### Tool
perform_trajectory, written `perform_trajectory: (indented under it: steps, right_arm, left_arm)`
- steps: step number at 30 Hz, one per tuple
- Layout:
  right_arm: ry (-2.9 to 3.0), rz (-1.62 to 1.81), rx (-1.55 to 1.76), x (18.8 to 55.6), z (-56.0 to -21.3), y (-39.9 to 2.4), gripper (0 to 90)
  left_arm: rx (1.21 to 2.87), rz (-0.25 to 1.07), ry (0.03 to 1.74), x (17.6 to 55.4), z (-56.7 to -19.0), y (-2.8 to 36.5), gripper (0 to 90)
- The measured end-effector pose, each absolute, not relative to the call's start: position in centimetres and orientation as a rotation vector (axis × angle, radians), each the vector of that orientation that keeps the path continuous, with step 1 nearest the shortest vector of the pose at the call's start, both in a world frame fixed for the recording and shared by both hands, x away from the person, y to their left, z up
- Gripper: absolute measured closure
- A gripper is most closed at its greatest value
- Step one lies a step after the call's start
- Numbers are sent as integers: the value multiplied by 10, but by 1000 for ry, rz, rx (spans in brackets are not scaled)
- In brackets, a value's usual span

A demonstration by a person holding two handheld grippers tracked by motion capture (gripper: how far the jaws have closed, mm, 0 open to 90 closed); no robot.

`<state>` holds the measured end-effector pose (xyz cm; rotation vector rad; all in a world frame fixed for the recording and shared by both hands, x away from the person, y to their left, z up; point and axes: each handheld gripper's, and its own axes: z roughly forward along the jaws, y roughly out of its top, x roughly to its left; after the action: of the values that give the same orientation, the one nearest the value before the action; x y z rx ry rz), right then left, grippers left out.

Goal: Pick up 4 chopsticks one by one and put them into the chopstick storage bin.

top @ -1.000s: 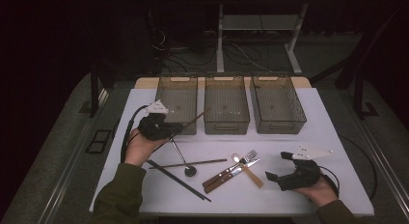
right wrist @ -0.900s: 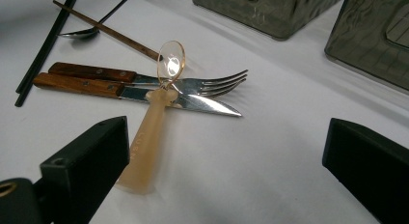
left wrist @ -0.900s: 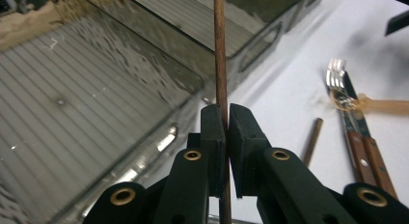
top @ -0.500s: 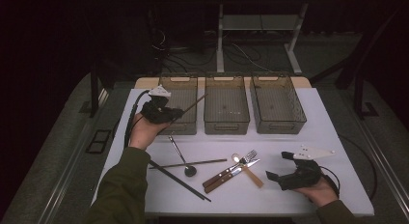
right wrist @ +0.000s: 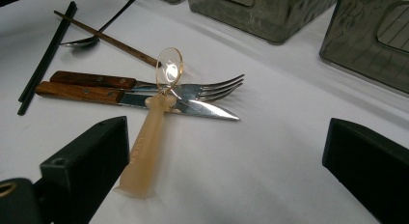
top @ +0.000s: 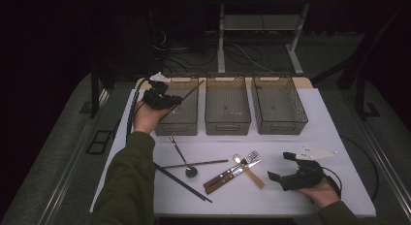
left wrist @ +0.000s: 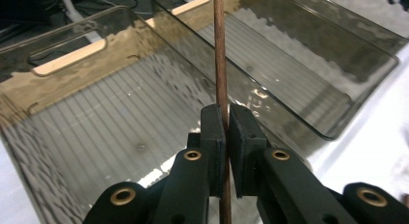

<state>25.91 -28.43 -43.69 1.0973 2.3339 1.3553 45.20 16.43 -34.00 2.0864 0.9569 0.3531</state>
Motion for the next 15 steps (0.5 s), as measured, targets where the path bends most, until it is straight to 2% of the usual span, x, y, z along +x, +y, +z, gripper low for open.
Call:
perform_trajectory:
  steps: [7,15]
  right_arm:
    - [2328,1365,1095,259,-436,-285,23]
    - [2318,1388,1101,257,-435,-286,23]
  left_arm:
    - [2102,385,1001,472,-338,161,848]
    - [2034,415,1048,494,-334,161,848]
